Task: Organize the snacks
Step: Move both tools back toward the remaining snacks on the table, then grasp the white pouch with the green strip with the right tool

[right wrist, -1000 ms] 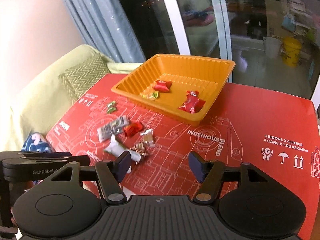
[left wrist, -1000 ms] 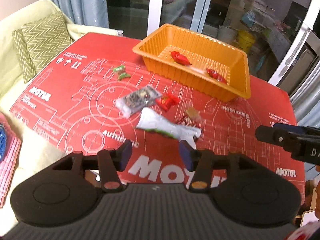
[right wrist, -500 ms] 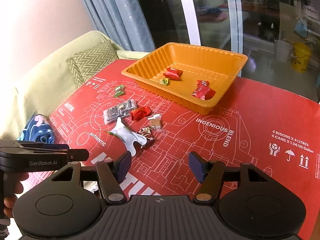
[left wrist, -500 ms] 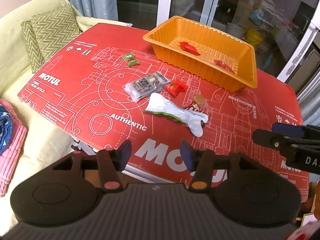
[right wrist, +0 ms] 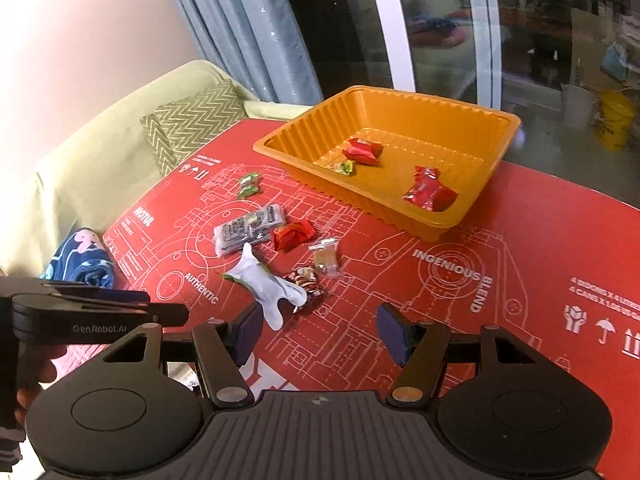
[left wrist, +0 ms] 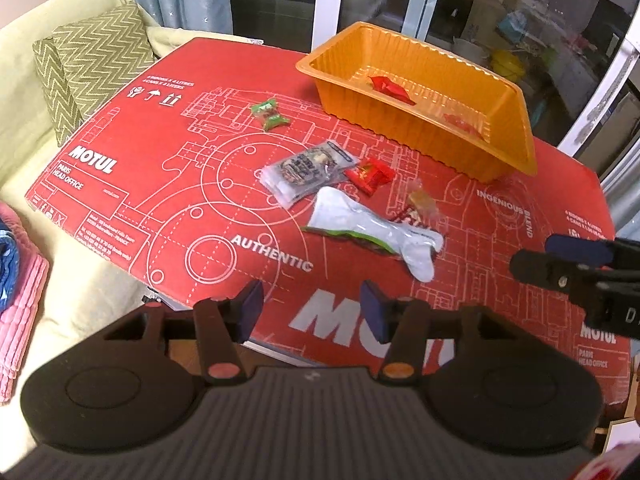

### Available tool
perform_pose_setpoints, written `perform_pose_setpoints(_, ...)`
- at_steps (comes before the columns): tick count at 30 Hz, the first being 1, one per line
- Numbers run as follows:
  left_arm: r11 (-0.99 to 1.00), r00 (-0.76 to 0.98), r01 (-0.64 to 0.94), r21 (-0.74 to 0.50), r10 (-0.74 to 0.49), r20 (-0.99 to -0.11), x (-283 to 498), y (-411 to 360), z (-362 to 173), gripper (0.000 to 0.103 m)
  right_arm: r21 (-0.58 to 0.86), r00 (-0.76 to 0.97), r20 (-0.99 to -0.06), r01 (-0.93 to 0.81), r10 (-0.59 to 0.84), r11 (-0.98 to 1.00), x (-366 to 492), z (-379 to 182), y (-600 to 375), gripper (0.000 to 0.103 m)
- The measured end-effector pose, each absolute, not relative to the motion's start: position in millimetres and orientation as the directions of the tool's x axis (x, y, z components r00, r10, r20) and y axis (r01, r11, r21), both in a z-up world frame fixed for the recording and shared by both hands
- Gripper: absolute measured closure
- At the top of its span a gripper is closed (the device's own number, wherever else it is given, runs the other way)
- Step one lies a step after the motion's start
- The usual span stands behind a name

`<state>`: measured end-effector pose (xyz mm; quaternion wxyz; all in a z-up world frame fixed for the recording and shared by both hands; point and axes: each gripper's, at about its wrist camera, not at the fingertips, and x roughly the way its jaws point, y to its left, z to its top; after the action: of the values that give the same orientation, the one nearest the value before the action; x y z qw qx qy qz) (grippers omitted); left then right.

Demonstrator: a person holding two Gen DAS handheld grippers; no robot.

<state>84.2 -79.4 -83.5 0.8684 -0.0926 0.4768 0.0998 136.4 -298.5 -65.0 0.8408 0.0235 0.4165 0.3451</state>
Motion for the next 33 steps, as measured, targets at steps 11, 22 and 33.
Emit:
perform_pose_setpoints(11,0.946,0.511,-0.316,-0.078,0.101,-0.853,86,-60,-93,0.052,0.326,0.371,-0.688,-0.609,0.623,0.723,146,-80,-275,0.04)
perform_pose_setpoints(22,0.934,0.494,-0.348,-0.075,0.115,-0.862,88,-42,-103,0.052,0.301,0.317,-0.694,-0.687,0.646,0.661,157,-90,-235,0.05)
perform_pose_setpoints(33,0.929,0.485,-0.362,-0.072,0.122,-0.866,93,-26,-107,0.052,0.24,0.284,-0.709,-0.764,0.646,0.599,169,-106,-193,0.052)
